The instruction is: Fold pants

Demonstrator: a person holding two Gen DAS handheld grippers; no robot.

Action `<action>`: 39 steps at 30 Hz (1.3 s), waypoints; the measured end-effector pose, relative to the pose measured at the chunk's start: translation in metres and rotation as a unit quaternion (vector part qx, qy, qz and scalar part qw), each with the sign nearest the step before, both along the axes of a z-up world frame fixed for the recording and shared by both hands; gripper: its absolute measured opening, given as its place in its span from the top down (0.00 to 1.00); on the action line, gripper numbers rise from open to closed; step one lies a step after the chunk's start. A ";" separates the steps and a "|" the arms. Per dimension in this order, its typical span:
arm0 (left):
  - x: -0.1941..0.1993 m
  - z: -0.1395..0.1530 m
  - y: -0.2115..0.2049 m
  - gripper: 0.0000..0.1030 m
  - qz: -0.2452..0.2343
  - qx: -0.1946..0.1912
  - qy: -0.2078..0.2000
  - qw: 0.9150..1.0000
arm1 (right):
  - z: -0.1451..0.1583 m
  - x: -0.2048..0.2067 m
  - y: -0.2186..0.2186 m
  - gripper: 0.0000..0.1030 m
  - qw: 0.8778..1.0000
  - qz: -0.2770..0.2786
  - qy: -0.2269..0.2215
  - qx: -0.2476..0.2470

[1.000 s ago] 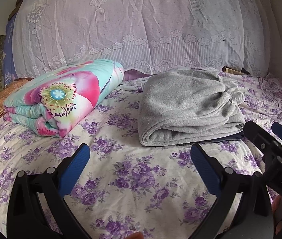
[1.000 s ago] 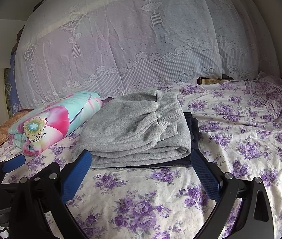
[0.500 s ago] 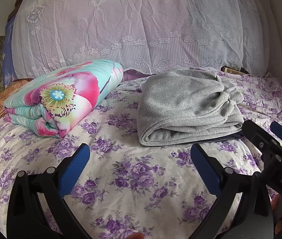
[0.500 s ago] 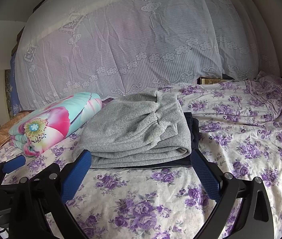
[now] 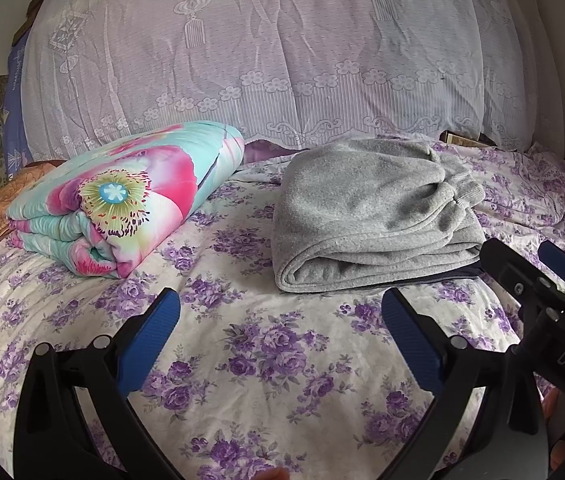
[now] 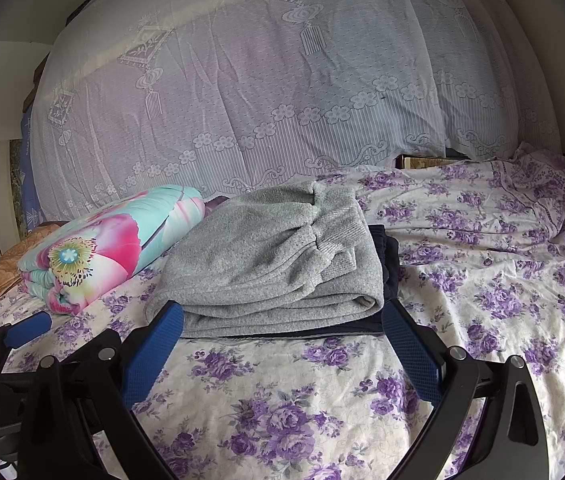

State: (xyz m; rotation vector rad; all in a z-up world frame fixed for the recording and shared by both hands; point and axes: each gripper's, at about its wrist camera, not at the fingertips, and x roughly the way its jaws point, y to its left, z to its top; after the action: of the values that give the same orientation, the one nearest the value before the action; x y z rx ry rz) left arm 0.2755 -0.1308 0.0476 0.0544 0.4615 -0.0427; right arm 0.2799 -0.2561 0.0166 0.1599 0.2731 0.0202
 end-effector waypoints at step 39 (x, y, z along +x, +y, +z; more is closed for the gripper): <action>-0.001 0.001 -0.003 0.05 -0.009 0.003 0.002 1.000 | -0.001 0.000 -0.001 0.03 1.000 -0.001 0.000 0.001</action>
State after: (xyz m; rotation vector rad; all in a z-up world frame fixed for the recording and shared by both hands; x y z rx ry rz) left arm 0.2743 -0.1340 0.0485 0.0640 0.4649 -0.0588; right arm 0.2803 -0.2575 0.0158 0.1625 0.2736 0.0191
